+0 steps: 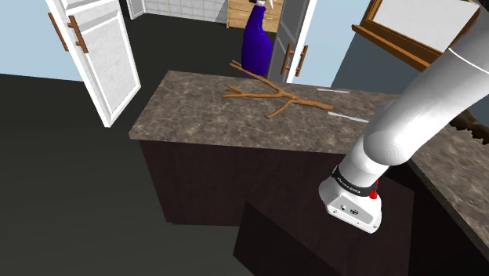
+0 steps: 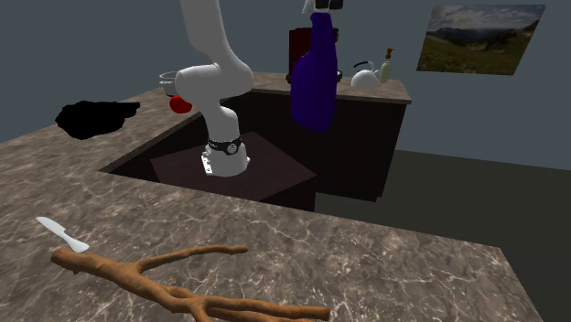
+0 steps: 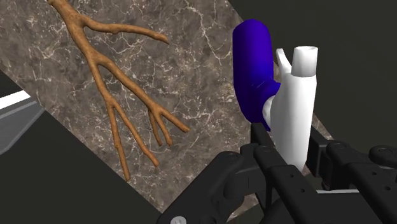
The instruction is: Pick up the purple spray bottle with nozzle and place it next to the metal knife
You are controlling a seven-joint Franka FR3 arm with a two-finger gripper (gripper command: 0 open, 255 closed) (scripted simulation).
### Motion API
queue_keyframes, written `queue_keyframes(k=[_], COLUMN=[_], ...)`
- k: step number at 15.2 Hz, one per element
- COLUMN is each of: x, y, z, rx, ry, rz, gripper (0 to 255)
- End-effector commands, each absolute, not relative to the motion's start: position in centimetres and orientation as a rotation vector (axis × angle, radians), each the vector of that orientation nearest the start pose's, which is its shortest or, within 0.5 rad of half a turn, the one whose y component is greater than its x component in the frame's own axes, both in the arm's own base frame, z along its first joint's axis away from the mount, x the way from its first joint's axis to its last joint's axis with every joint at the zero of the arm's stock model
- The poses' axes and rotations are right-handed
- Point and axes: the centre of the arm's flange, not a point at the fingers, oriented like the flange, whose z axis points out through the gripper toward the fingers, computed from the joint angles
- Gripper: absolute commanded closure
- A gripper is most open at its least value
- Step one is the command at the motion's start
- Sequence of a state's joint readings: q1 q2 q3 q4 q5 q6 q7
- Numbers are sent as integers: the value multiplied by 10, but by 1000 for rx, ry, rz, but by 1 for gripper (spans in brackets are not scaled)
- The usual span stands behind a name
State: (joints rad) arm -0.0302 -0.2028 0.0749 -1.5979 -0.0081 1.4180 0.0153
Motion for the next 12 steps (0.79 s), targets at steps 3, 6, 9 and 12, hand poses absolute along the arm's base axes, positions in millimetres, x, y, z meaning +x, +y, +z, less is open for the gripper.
queue_keyframes(k=[3,6,9,12], x=[471,471,439,408], y=[26,26,2,-22], z=[722,736,736,736], rx=[-3164,-3164,-3164,-3164], ry=[-42,-42,-42,-42], rz=[-36,-36,-36,-36], gripper=[255,255,255,255])
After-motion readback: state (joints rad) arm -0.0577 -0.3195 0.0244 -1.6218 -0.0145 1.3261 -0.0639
